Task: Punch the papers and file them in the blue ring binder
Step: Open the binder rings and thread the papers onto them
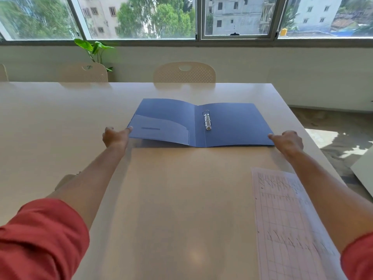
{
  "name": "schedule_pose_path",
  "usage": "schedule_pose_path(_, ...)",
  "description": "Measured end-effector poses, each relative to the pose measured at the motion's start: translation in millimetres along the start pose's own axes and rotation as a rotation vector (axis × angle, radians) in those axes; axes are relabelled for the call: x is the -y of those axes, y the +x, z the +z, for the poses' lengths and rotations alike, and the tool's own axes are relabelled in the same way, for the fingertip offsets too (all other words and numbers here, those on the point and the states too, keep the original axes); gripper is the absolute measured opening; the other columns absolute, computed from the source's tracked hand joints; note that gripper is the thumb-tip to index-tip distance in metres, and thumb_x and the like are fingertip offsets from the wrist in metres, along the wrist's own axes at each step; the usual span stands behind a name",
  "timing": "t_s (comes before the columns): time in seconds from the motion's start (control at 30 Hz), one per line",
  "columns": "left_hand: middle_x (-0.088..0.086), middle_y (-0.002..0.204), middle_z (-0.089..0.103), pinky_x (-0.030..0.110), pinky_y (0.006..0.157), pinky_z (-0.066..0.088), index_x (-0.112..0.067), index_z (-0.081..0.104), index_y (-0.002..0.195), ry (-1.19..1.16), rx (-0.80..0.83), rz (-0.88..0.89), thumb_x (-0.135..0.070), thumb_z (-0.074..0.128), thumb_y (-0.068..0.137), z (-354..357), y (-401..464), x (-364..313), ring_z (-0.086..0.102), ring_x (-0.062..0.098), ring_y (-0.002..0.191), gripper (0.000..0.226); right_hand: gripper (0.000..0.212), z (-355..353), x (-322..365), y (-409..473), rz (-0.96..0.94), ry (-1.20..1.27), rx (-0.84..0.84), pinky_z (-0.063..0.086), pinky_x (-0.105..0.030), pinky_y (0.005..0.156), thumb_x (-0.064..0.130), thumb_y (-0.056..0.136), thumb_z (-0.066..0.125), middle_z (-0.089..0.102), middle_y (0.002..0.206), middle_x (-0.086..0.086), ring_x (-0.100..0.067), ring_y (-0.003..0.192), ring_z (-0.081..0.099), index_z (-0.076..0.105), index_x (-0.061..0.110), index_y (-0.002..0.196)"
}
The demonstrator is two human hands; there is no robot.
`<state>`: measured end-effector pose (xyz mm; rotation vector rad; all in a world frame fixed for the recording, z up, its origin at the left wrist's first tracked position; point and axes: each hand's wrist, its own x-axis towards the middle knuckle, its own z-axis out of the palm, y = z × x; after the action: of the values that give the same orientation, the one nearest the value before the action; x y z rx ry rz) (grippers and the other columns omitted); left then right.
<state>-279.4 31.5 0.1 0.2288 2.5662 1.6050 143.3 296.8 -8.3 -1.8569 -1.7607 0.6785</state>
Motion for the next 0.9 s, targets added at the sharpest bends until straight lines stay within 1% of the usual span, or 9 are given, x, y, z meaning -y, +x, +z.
schedule_pose_path(0.13,0.018,0.109,0.059,0.044,0.08,0.058,-0.001,0.054,0.113,-0.37,0.125,-0.222,-0.019,0.079,0.076,6,11,14,0.061,0.027,0.077,0.048,0.055,5,-4,16,0.103,0.104,-0.012,0.047,-0.037,0.082,0.042,0.079,0.071,0.065,0.112,-0.025,-0.039,0.103,0.062,0.063,-0.003,0.11)
schedule_pose_path(0.23,0.023,0.104,0.063,0.043,0.064,0.06,0.001,0.056,0.106,-0.476,0.185,-0.23,-0.005,0.071,0.083,13,10,19,0.065,0.03,0.072,0.029,0.057,5,-2,26,0.189,0.202,-0.006,0.054,-0.042,0.084,0.036,0.075,0.076,0.064,0.113,-0.024,-0.039,0.099,0.063,0.061,-0.002,0.114)
schedule_pose_path(0.27,0.023,0.102,0.064,0.041,0.06,0.061,-0.001,0.056,0.097,-0.493,0.204,-0.234,-0.004,0.068,0.085,15,9,19,0.067,0.031,0.073,0.017,0.053,4,0,28,0.21,0.241,0.004,0.056,-0.044,0.079,0.034,0.074,0.076,0.065,0.108,-0.023,-0.037,0.09,0.064,0.061,-0.001,0.112)
schedule_pose_path(0.33,0.02,0.095,0.065,0.036,0.05,0.059,-0.005,0.053,0.087,-0.551,0.241,-0.265,0.001,0.059,0.09,18,6,16,0.067,0.029,0.069,0.009,0.042,5,5,32,0.238,0.342,0.037,0.054,-0.036,0.052,0.031,0.078,0.076,0.064,0.09,-0.018,-0.03,0.065,0.059,0.062,0.0,0.101)
schedule_pose_path(0.4,0.018,0.094,0.063,0.036,0.056,0.06,-0.006,0.052,0.087,-0.587,0.247,-0.276,0.005,0.053,0.092,20,6,13,0.066,0.026,0.066,0.012,0.031,9,10,33,0.264,0.443,0.106,0.045,-0.023,0.033,0.026,0.084,0.073,0.058,0.083,-0.014,-0.024,0.054,0.052,0.057,0.004,0.098)
schedule_pose_path(0.47,0.021,0.102,0.062,0.038,0.064,0.059,-0.003,0.052,0.096,-0.58,0.229,-0.253,0.007,0.05,0.092,20,7,8,0.066,0.027,0.069,0.011,0.025,13,13,31,0.261,0.468,0.162,0.042,-0.02,0.027,0.02,0.088,0.069,0.057,0.088,-0.015,-0.023,0.052,0.053,0.053,0.005,0.1)
schedule_pose_path(0.6,0.019,0.108,0.061,0.031,0.05,0.058,-0.006,0.051,0.106,-0.607,0.173,-0.175,0.01,0.047,0.091,12,7,-8,0.067,0.028,0.077,0.022,0.017,17,14,23,0.202,0.555,0.153,0.048,-0.022,0.037,0.016,0.091,0.065,0.057,0.099,-0.013,-0.018,0.061,0.054,0.059,0.007,0.105)
schedule_pose_path(0.67,0.017,0.109,0.062,0.032,0.052,0.059,-0.008,0.053,0.103,-0.617,0.148,-0.141,0.01,0.048,0.09,7,3,-18,0.067,0.028,0.082,0.023,0.022,15,16,19,0.147,0.601,0.135,0.048,-0.026,0.046,0.017,0.093,0.062,0.057,0.101,-0.011,-0.016,0.065,0.052,0.062,0.005,0.112)
schedule_pose_path(0.9,0.016,0.11,0.064,0.036,0.062,0.061,-0.012,0.059,0.103,-0.618,0.09,-0.072,0.007,0.053,0.088,-26,-18,-27,0.068,0.031,0.09,0.025,0.018,0,20,-17,-0.023,0.668,0.092,0.048,-0.026,0.056,0.022,0.096,0.057,0.06,0.096,-0.009,-0.015,0.07,0.055,0.065,0.007,0.101)
